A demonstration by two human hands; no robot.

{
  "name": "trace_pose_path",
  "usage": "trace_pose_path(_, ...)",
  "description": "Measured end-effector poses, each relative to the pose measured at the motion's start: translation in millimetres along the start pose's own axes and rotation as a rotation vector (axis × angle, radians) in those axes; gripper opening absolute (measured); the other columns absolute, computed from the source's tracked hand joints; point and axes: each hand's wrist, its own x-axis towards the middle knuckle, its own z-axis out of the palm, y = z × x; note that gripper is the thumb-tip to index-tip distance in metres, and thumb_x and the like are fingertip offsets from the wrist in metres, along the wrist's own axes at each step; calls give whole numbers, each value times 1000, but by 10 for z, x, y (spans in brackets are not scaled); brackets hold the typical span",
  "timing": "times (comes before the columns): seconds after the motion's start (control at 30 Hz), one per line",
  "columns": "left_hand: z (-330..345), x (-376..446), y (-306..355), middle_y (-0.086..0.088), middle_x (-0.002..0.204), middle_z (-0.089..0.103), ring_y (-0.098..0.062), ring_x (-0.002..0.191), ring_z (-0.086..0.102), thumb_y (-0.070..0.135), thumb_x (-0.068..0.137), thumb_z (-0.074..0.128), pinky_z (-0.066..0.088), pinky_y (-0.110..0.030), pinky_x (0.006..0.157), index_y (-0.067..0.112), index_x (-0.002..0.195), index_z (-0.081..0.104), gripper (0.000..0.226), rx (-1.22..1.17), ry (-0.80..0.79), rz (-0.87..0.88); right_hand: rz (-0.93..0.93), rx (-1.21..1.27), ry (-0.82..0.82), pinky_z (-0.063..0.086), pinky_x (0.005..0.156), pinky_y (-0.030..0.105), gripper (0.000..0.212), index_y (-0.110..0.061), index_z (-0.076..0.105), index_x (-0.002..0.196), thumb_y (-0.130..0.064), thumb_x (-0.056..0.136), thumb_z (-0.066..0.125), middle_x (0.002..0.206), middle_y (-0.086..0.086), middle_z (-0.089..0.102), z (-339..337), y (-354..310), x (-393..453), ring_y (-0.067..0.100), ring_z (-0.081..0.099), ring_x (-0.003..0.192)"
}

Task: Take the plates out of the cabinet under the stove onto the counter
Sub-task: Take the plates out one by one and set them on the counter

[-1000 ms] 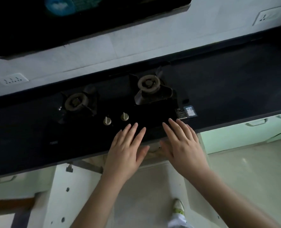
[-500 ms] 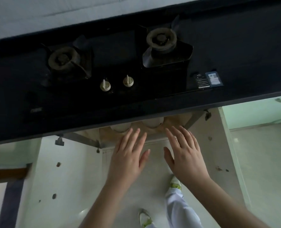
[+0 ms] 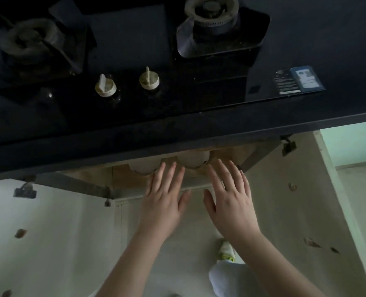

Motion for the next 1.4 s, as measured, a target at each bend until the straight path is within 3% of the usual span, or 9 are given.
trace_pose_path(0.3, 583, 533, -246, -5, 155, 36, -26, 147, 22, 53, 101, 13, 7, -41, 118, 18, 145, 43, 64, -12, 197, 11, 101, 8, 141, 27, 111, 49, 51, -13, 51, 135, -35, 92, 33, 143, 13, 48, 800, 259, 545, 36, 36, 135)
trace_pose_path(0.47, 1102, 862, -396, -5, 154, 37, -25, 146, 24, 54, 100, 13, 20, -47, 118, 17, 146, 41, 65, -2, 238, 34, 43, -24, 188, 30, 112, 51, 52, -17, 46, 140, -37, 93, 40, 146, 10, 46, 1338, 388, 807, 31, 34, 138)
trace_pose_path(0.67, 1563, 1133, -540, -6, 153, 38, -30, 140, 31, 57, 98, 17, 22, -49, 115, 23, 145, 40, 63, 45, 321, -7, -23, -85, 245, 36, 106, 51, 54, -15, 46, 141, -39, 93, 45, 145, 11, 47, 1841, 575, 973, 31, 41, 132)
trace_pose_path(0.8, 1830, 1240, -646, -5, 151, 40, -27, 140, 32, 56, 99, 17, 18, -51, 116, 23, 146, 39, 61, 83, 384, 5, -88, -195, 244, 31, 110, 47, 52, -17, 47, 140, -40, 95, 41, 143, 9, 49, 2073, 700, 1000, 27, 43, 132)
trace_pose_path(1.07, 1921, 1301, -674, -6, 149, 43, -27, 140, 33, 54, 99, 21, 21, -51, 114, 25, 145, 40, 57, 83, 508, 3, -115, -234, 294, 26, 112, 44, 52, -21, 44, 142, -42, 96, 39, 143, 7, 49, 2129, 727, 1039, 26, 42, 133)
trace_pose_path(1.4, 1607, 1288, -630, -1, 138, 53, -24, 126, 47, 60, 97, 14, 38, -46, 98, 32, 137, 47, 59, 71, 404, 0, -95, -152, 254, 34, 104, 42, 43, -29, 51, 138, -41, 98, 42, 140, -2, 53, 1927, 713, 1072, 21, 47, 127)
